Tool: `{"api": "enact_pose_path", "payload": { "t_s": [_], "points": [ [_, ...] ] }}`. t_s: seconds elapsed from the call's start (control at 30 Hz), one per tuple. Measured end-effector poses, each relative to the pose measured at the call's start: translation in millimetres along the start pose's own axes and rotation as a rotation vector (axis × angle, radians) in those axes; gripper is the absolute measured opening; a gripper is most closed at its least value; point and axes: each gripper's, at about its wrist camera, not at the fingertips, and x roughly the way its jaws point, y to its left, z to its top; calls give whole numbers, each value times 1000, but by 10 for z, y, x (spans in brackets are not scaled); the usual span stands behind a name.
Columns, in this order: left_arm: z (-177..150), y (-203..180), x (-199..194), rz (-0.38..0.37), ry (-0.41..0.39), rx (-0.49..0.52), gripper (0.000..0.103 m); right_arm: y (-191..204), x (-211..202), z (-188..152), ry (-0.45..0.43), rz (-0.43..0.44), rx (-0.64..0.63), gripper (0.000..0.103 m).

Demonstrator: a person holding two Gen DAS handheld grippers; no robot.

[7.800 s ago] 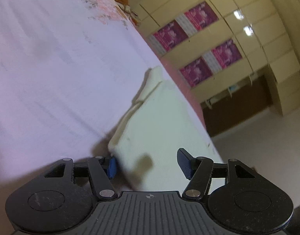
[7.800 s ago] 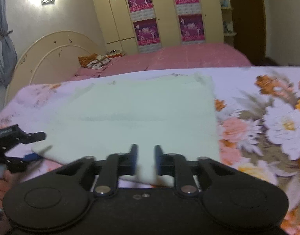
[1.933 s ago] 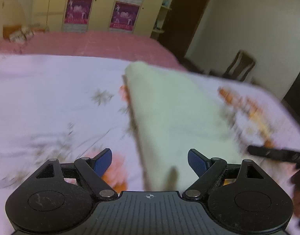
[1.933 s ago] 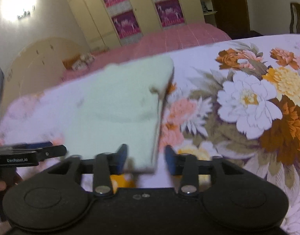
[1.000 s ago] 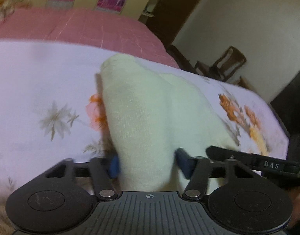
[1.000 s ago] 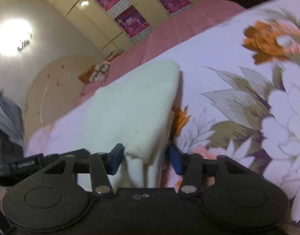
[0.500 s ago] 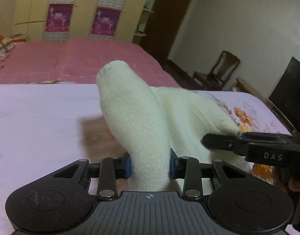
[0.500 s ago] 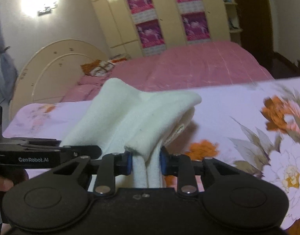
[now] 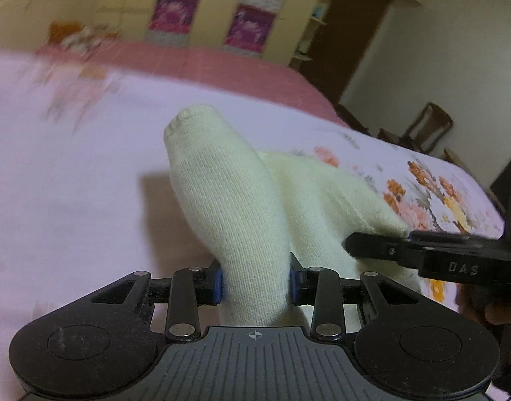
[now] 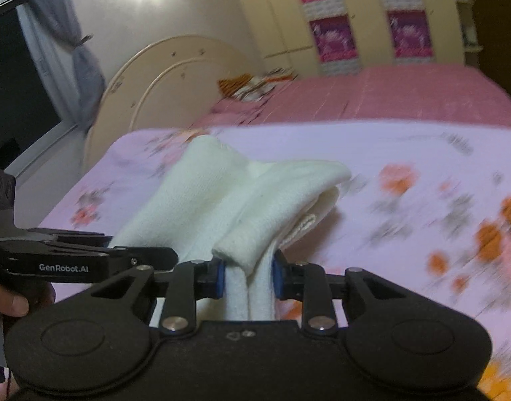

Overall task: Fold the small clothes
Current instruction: 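Grasp the sweater end with both grippers and fold it over the body, then press the folded sweater bundle flat with both open grippers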

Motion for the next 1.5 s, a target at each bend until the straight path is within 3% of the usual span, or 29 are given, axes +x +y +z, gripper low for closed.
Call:
{"api": "enact_pose_path", "payload": {
  "t_s": [0.07, 0.17, 0.3, 0.4, 0.5, 0.57, 0.6, 0.77, 0.9, 1.0, 1.1, 1.2, 1.27, 1.3, 1.4, 1.5],
  "points": [
    [-219, 165, 34, 8, 28, -48, 39, 16, 44, -137, 42, 15, 17, 26],
    [-466, 257, 29, 6, -6, -123, 51, -22, 211, -261, 98, -4, 43, 28],
    [-466, 307, -62, 56, -84, -106, 65, -161, 125, -240, 80, 27, 103, 44],
    [-349, 396, -4, 42, -109, -155, 65, -286, 32, -158, 18, 46, 131, 49],
    [-186, 397, 184, 69, -94, -140, 65, -441, 228, -25, 50, 51, 178, 44],
    [-93, 386, 242, 97, -99, -133, 65, -411, 403, 48, 54, 46, 147, 31],
    [-59, 402, 291, 114, -95, -138, 65, -377, 450, 75, 40, 32, 112, 18],
    [-107, 493, 345, 126, -102, -169, 71, -227, 638, 121, 34, 3, -54, 15],
    [-119, 432, 293, 174, -106, -156, 78, -257, 659, 90, 56, -10, -80, 15],
    [-146, 229, 108, 228, -135, -77, 78, -182, 475, 142, 33, -39, -95, 33],
    [-266, 131, 42, 237, -114, -70, 78, -96, 206, 83, 1, -17, -125, 48],
    [-425, 132, 52, 237, -92, -109, 79, -43, 100, -77, 39, -15, -123, 45],
    [-494, 153, 46, 238, -86, -146, 83, -26, 157, -208, 82, -62, -144, 44],
    [-507, 135, 39, 247, -87, -146, 83, -55, 193, -262, 97, -82, -129, 45],
    [-546, 27, 1, 278, -82, -122, 83, -150, 198, -257, 97, -118, -9, 63],
    [-618, -77, -92, 284, -76, -95, 83, -21, 83, -260, 74, -123, -9, 62]
  ]
}}
